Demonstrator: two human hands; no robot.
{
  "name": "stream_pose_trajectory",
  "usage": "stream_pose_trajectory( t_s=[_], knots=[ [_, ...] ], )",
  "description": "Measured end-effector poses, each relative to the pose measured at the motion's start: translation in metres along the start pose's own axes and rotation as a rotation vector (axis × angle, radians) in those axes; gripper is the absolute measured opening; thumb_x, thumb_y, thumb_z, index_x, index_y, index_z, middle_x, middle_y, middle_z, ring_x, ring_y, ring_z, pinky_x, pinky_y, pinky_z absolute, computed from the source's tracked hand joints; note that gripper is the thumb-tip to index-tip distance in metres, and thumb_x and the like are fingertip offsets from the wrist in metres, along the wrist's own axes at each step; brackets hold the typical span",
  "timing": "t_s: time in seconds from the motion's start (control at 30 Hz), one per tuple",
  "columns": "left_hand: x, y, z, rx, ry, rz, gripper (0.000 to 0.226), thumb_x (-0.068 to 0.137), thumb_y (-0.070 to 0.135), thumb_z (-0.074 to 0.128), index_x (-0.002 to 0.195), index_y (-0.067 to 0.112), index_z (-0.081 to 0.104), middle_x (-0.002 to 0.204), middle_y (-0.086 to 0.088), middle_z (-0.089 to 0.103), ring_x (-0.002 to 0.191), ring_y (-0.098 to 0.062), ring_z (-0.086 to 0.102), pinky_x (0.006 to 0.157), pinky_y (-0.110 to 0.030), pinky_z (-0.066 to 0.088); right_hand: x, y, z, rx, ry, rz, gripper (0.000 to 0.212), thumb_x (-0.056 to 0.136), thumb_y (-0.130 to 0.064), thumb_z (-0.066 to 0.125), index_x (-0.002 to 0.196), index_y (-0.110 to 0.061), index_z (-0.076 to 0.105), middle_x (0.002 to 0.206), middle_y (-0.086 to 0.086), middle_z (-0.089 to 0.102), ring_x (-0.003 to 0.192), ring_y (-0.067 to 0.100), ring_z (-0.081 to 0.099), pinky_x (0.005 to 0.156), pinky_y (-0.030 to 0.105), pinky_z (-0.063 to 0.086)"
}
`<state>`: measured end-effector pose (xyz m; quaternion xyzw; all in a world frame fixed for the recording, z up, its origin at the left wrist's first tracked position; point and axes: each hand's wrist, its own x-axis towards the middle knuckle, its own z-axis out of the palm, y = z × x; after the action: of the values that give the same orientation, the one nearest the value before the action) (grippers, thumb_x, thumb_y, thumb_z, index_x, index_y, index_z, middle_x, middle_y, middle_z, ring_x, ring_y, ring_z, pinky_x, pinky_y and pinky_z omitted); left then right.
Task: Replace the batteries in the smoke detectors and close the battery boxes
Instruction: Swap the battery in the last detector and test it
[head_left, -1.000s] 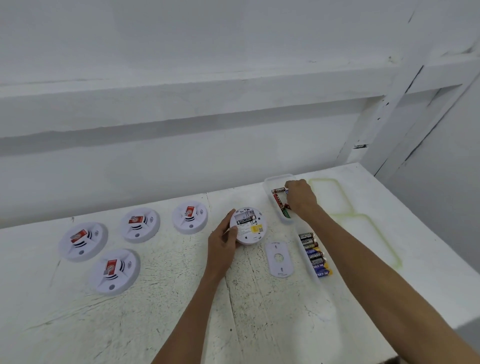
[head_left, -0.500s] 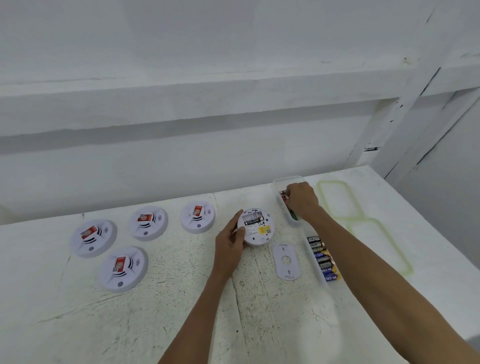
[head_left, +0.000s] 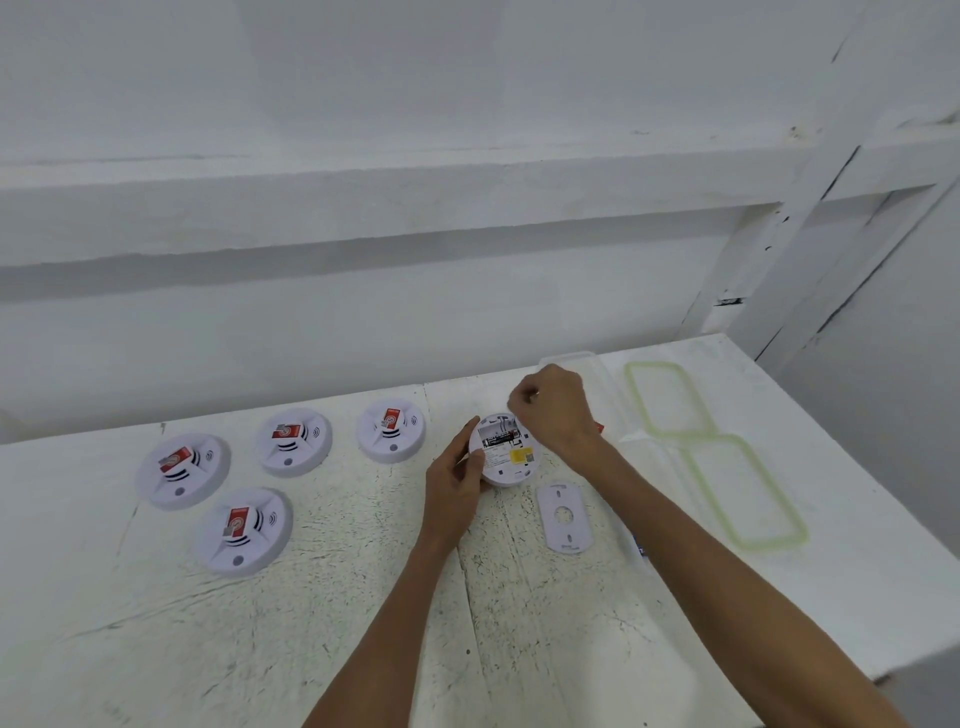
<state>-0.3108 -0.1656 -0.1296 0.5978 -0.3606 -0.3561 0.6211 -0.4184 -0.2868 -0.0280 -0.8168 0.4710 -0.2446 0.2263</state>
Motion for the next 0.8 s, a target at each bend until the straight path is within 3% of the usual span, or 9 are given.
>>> stream_pose_trajectory(
  t_s=[0.1, 0.2, 0.3, 0.53, 0.6, 0.7, 0.8],
  knots=[
    [0.0, 0.0, 0.0, 0.005, -0.001, 0.0, 0.042, 0.109, 0.012, 0.051, 0.148, 0.024, 0.055, 0.13, 0.005, 0.071, 0.112, -0.01, 0.072, 0.08, -0.03, 0.063, -0.009, -0.008, 0.01, 0.061, -0.064, -0.001, 0.013, 0.081, -0.008, 0.067, 0.094, -0.01, 0.068, 0.075, 0.0, 0.064, 0.068, 0.012, 0.059, 0.063, 0.023, 0.05],
    [0.0, 0.002, 0.0, 0.006, -0.004, 0.017, 0.041, 0.109, 0.012, 0.049, 0.149, 0.023, 0.054, 0.126, 0.007, 0.072, 0.11, -0.009, 0.073, 0.078, -0.027, 0.062, -0.016, -0.012, 0.022, 0.079, -0.062, -0.047, 0.011, 0.082, -0.01, 0.07, 0.091, -0.011, 0.064, 0.078, 0.0, 0.065, 0.071, 0.014, 0.062, 0.065, 0.031, 0.054],
    [0.0, 0.003, 0.001, 0.0, 0.0, 0.017, 0.039, 0.11, 0.014, 0.048, 0.148, 0.021, 0.056, 0.123, 0.005, 0.074, 0.107, -0.011, 0.074, 0.077, -0.027, 0.062, -0.019, -0.013, 0.032, 0.026, -0.057, -0.1, 0.007, 0.084, -0.018, 0.072, 0.086, -0.012, 0.069, 0.083, -0.001, 0.068, 0.074, 0.011, 0.061, 0.069, 0.027, 0.053],
    [0.003, -0.001, -0.001, 0.044, -0.007, 0.015, 0.042, 0.108, 0.009, 0.047, 0.148, 0.019, 0.056, 0.125, 0.0, 0.075, 0.109, -0.017, 0.074, 0.083, -0.039, 0.065, -0.022, -0.004, 0.045, 0.024, -0.085, -0.164, 0.018, 0.089, -0.024, 0.063, 0.096, -0.013, 0.076, 0.092, 0.003, 0.072, 0.079, 0.012, 0.064, 0.077, 0.032, 0.055],
    [0.003, -0.002, 0.0, 0.068, 0.003, 0.018, 0.039, 0.108, 0.009, 0.047, 0.144, 0.017, 0.059, 0.121, 0.001, 0.076, 0.106, -0.017, 0.075, 0.083, -0.042, 0.065, -0.022, -0.002, 0.046, 0.039, -0.108, -0.175, 0.022, 0.093, -0.022, 0.061, 0.106, -0.011, 0.076, 0.101, 0.007, 0.072, 0.087, 0.016, 0.066, 0.084, 0.028, 0.054],
    [0.004, -0.005, 0.0, 0.112, 0.017, 0.017, 0.033, 0.108, 0.007, 0.047, 0.133, 0.016, 0.066, 0.111, 0.001, 0.078, 0.098, -0.02, 0.076, 0.082, -0.05, 0.065, -0.022, -0.001, 0.048, 0.083, -0.166, -0.175, 0.024, 0.093, -0.025, 0.065, 0.114, -0.017, 0.075, 0.107, 0.005, 0.067, 0.095, 0.014, 0.059, 0.083, 0.019, 0.045],
    [0.005, -0.006, -0.001, 0.111, 0.012, 0.023, 0.032, 0.107, 0.007, 0.048, 0.133, 0.014, 0.065, 0.111, 0.0, 0.078, 0.098, -0.021, 0.076, 0.082, -0.053, 0.064, -0.023, 0.0, 0.051, 0.035, -0.139, -0.149, 0.025, 0.09, -0.035, 0.069, 0.112, -0.028, 0.075, 0.113, -0.002, 0.058, 0.107, 0.015, 0.044, 0.088, 0.029, 0.042]
  ],
)
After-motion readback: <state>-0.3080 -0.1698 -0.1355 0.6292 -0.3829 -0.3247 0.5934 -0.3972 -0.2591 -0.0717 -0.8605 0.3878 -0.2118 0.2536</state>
